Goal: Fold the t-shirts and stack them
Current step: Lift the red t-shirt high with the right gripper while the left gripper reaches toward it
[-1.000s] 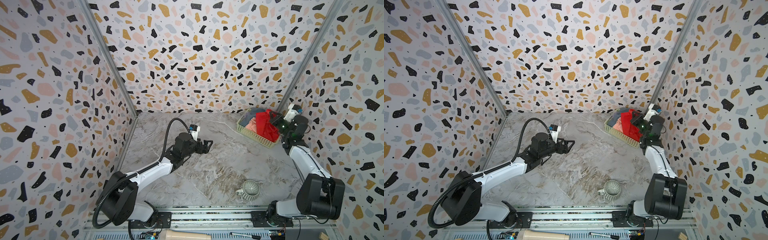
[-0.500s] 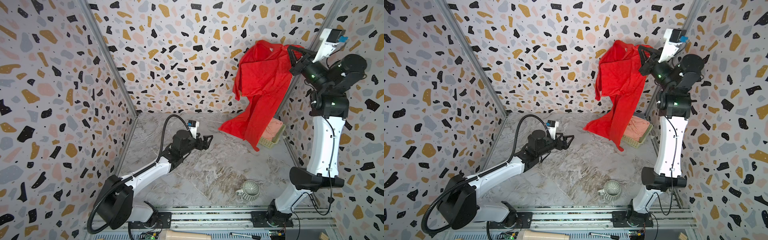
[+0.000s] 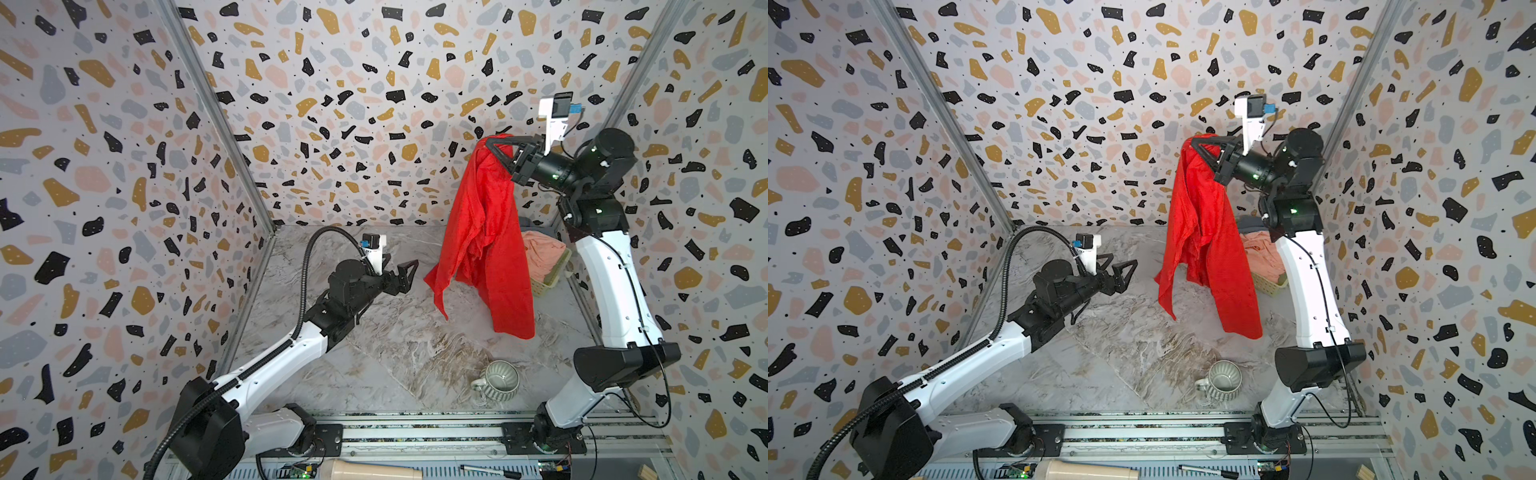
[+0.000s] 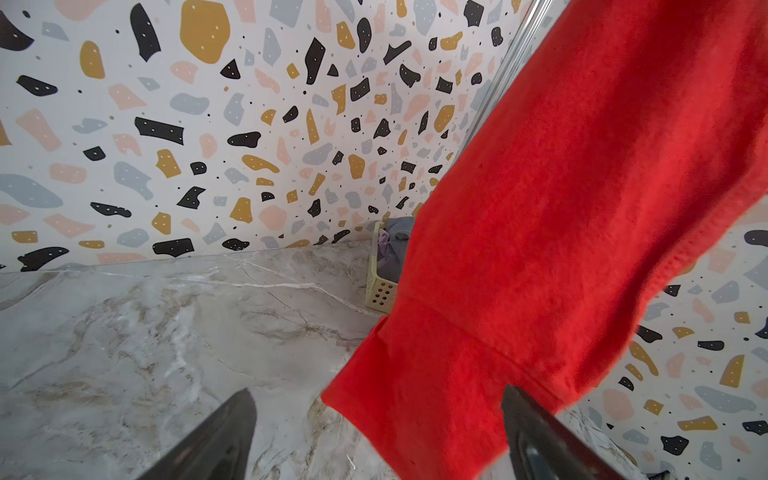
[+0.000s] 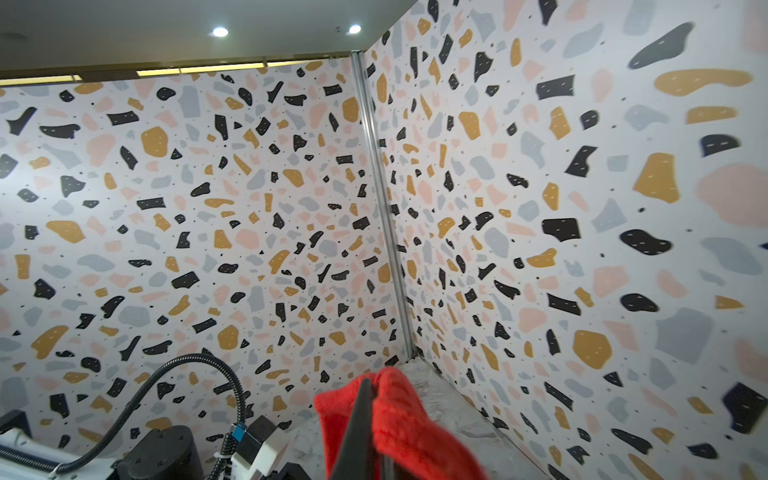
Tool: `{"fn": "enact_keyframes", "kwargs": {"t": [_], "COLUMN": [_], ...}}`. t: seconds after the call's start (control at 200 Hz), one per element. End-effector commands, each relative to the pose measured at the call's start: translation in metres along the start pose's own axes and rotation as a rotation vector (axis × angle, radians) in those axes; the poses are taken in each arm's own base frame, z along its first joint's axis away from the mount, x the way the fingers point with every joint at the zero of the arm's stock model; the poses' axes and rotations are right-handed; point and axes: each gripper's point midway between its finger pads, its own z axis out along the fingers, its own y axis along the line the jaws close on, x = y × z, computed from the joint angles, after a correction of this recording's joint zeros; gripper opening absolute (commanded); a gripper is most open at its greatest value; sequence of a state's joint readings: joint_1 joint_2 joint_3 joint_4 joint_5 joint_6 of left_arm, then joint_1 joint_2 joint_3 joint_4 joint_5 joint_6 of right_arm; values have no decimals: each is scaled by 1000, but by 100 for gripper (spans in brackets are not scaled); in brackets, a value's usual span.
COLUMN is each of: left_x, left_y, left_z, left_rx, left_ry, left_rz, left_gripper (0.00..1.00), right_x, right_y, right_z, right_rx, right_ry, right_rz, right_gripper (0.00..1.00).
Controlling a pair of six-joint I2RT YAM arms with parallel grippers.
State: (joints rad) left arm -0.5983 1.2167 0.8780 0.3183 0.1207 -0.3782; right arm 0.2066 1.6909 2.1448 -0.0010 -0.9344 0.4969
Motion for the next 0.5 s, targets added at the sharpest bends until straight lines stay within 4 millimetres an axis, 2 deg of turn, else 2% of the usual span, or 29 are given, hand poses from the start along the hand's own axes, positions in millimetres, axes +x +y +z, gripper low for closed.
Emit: {"fn": "enact_keyframes", "kwargs": {"t": [0.0, 0.215, 0.42, 0.496], "left_x": [-1, 19, 43, 48], "left_y": [-7, -34, -50, -51], "left_z": [-5, -11, -9, -9], "left_rx": [43, 205, 219, 165], "left_ry": [-5, 58, 119, 108], "left_rz": [38, 55, 77, 93], "left_gripper": [92, 91, 92, 92], "right_x": [-21, -23, -23, -21], "right_y": [47, 63, 65, 62], "right_z": [10, 25, 30, 32], "right_rx": [-145, -201, -206, -201], "right_ry": [-64, -100, -112, -112], "right_rz": [-100, -93, -84, -71], "right_gripper": [0, 0, 0, 0]}}
